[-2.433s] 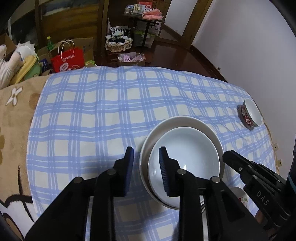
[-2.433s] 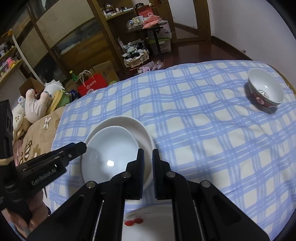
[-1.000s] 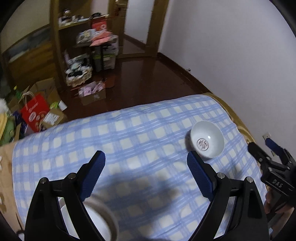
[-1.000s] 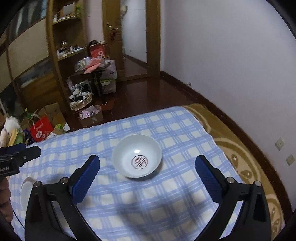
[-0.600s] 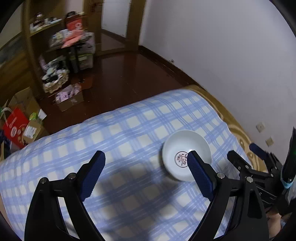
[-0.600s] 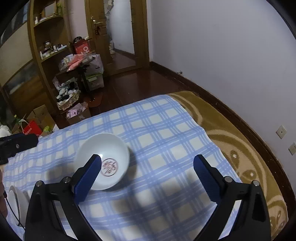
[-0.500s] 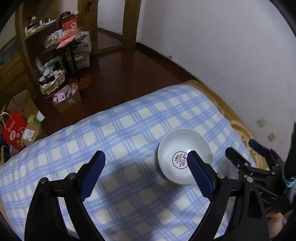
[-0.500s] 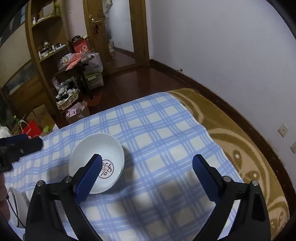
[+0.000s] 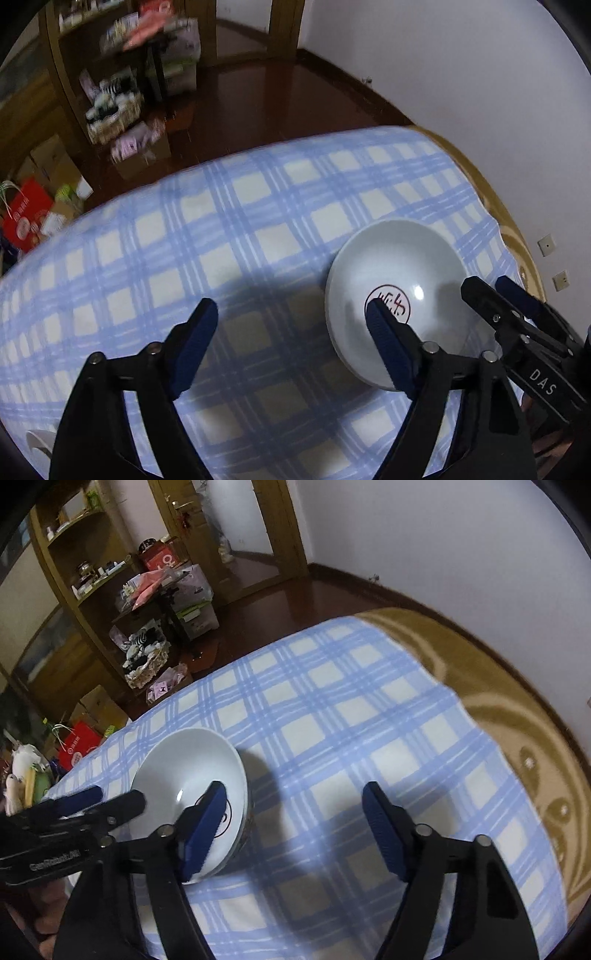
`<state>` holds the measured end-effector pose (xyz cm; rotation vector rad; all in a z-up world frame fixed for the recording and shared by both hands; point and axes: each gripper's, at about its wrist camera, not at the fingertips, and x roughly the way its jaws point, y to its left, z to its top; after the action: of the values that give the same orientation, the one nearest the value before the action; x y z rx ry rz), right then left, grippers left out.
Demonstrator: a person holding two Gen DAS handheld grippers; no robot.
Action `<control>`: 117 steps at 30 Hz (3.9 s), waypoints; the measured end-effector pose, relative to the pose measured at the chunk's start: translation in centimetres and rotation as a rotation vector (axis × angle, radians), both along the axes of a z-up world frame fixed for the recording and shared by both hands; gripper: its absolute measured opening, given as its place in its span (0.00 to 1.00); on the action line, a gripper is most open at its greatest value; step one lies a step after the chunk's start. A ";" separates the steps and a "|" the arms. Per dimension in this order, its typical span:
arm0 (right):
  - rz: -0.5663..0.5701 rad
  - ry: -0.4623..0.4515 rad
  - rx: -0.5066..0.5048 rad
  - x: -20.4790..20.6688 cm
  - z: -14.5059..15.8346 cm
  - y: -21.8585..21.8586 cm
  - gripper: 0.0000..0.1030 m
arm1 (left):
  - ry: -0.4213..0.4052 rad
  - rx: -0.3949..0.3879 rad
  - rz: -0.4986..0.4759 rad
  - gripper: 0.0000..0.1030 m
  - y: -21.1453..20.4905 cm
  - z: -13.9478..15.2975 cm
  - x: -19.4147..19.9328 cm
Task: Organize plates and bowls
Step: 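Close both tools on the rim of the red-print bowl, then lift the red-print bowl with both tools and carry it over the stack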
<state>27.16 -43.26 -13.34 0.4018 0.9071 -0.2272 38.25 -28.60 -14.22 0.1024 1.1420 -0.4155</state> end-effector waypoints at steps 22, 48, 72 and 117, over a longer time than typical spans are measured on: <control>0.035 0.069 0.059 0.4 -1.1 3.2 0.06 | 0.008 -0.023 -0.075 0.08 -1.0 -0.1 -2.8; 0.203 -0.013 -0.019 -5.8 7.4 16.7 0.08 | -0.046 -0.019 0.036 0.09 12.9 8.5 -11.0; 0.347 -0.049 0.004 -9.7 9.5 29.8 0.08 | -0.069 -0.020 0.187 0.09 26.9 11.4 -17.2; 0.341 -0.029 -0.097 -7.0 1.6 37.4 0.08 | -0.097 -0.047 0.284 0.10 33.4 1.4 -15.7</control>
<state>20.11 -5.85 -11.70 0.1558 0.9171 0.0477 22.59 4.76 -12.79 -0.0792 1.0326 -0.1828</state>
